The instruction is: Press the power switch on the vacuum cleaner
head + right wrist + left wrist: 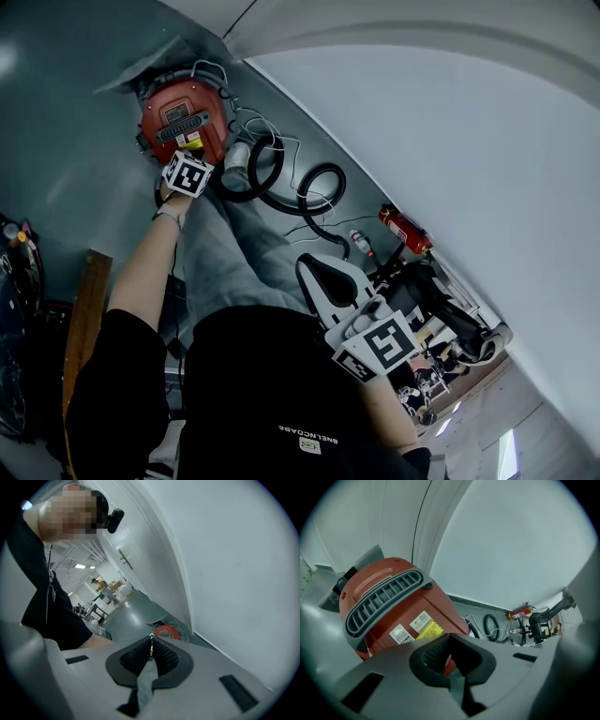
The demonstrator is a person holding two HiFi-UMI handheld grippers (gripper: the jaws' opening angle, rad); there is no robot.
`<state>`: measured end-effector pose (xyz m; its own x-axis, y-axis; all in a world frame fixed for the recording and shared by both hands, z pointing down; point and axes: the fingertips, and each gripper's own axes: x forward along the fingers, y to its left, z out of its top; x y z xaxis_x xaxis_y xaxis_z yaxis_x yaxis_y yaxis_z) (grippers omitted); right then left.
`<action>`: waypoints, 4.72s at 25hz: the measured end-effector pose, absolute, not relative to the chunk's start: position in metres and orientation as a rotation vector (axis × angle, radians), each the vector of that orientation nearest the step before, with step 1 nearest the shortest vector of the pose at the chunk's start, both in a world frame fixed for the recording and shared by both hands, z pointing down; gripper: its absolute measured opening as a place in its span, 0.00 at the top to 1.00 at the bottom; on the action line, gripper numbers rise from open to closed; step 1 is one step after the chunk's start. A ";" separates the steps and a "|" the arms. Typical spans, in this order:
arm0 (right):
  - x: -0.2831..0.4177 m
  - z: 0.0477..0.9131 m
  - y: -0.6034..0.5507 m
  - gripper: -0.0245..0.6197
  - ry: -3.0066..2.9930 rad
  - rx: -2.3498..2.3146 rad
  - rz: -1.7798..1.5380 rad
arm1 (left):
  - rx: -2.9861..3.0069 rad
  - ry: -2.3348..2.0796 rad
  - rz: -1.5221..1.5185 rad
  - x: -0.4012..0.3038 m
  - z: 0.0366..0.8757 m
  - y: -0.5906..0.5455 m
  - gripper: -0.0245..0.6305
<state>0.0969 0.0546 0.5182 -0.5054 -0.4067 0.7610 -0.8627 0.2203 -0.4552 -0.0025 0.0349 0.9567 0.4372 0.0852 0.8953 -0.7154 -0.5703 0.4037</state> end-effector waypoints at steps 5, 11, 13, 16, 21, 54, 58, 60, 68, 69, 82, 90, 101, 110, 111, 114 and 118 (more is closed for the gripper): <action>0.098 0.524 0.051 0.91 -2.008 1.171 1.257 | 1.913 -0.515 1.267 -0.001 0.957 0.034 0.94; 0.099 0.525 0.050 0.91 -2.005 1.176 1.267 | 1.869 -0.565 1.300 -0.011 0.958 0.038 0.94; 0.100 0.524 0.050 0.91 -2.005 1.180 1.264 | 1.864 -0.564 1.318 -0.016 0.957 0.040 0.94; 0.098 0.522 0.049 0.91 -2.011 1.180 1.261 | 1.848 -0.543 1.324 -0.019 0.954 0.044 0.94; 0.092 0.523 0.048 0.91 -2.018 1.170 1.262 | 1.852 -0.513 1.337 -0.025 0.952 0.045 0.94; 0.067 0.525 0.061 0.91 -2.035 1.163 1.244 | 1.817 -0.630 1.174 -0.040 0.936 0.035 0.94; 0.061 0.502 0.056 0.91 -2.078 1.164 1.211 | 1.909 -0.627 1.160 -0.034 0.888 0.027 0.94; 0.058 0.487 0.055 0.91 -2.099 1.156 1.190 | 1.933 -0.634 1.148 -0.034 0.864 0.024 0.94; 0.058 0.442 0.028 0.91 -2.251 1.168 1.087 | 2.019 -0.767 1.037 -0.044 0.757 -0.022 0.94; 0.057 0.435 0.025 0.91 -2.266 1.165 1.076 | 2.032 -0.781 1.016 -0.045 0.740 -0.027 0.94; 0.049 0.353 0.005 0.91 -2.486 1.072 0.927 | 2.264 -0.964 0.782 -0.051 0.492 -0.028 0.94; 0.027 0.309 -0.006 0.91 -2.665 0.968 0.820 | 2.354 -1.147 0.567 -0.071 0.358 -0.020 0.94; 0.002 0.252 0.002 0.91 -2.830 0.864 0.780 | 2.399 -1.321 0.292 -0.097 0.259 0.020 0.94; -0.020 0.231 0.001 0.91 -2.885 0.765 0.787 | 2.373 -1.385 0.233 -0.110 0.248 0.021 0.94; -0.022 0.230 0.001 0.91 -2.890 0.762 0.782 | 2.367 -1.388 0.228 -0.112 0.249 0.021 0.94; -0.020 0.222 -0.002 0.91 -2.912 0.789 0.746 | 2.362 -1.392 0.218 -0.112 0.248 0.021 0.94; -0.020 0.215 -0.002 0.91 -2.927 0.782 0.720 | 2.361 -1.390 0.214 -0.110 0.248 0.020 0.94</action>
<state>-0.0195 -0.0020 0.2149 -0.8735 -0.4657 0.1419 -0.4783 0.7669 -0.4279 -0.1102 0.0195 0.2479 0.4961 -0.8062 0.3224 -0.8658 -0.4313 0.2536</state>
